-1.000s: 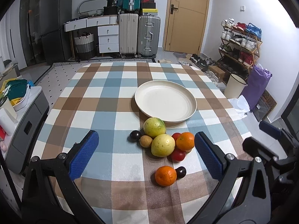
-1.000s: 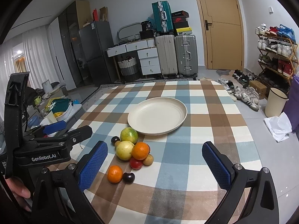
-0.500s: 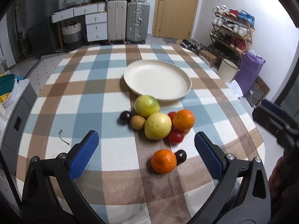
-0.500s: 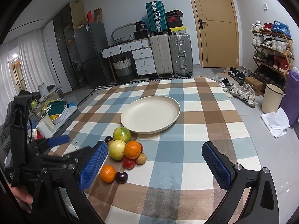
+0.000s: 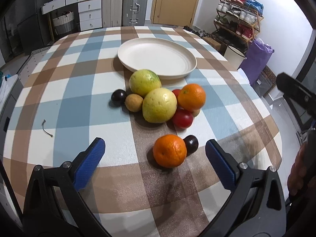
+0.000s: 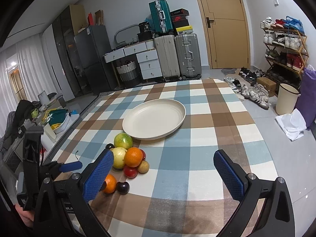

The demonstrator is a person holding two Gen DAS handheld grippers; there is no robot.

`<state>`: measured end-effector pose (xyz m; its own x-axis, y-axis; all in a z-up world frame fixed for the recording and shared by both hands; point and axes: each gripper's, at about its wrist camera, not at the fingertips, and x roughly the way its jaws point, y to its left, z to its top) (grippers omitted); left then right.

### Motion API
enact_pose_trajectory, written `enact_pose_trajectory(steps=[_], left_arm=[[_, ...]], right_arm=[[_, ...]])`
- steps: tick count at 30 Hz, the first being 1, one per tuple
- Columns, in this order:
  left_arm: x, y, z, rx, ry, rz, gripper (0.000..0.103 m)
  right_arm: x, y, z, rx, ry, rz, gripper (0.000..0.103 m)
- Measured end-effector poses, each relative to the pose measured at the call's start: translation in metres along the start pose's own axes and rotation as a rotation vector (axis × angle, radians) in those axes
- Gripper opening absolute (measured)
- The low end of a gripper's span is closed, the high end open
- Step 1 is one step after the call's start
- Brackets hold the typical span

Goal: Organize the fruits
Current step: 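Lower the left tool onto the orange and close its fingers, then grasp the second orange with the right tool while the left tool holds its orange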

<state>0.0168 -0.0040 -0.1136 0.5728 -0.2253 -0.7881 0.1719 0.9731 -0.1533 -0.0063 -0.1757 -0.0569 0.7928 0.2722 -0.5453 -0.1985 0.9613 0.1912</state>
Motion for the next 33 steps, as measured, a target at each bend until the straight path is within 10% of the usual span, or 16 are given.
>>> enact_pose_trajectory(steps=[12, 19, 33], left_arm=[[0.017, 0.006, -0.008, -0.016, 0.048, -0.114, 0.08], [0.022, 0.008, -0.009, -0.043, 0.048, -0.23, 0.037], [0.014, 0.023, -0.011, -0.074, 0.017, -0.273, 0.035]], right_arm=[[0.008, -0.003, -0.004, 0.011, 0.02, 0.0, 0.103], [0.009, -0.003, -0.003, 0.01, 0.023, 0.002, 0.103], [0.014, -0.001, -0.006, 0.006, 0.031, 0.048, 0.103]])
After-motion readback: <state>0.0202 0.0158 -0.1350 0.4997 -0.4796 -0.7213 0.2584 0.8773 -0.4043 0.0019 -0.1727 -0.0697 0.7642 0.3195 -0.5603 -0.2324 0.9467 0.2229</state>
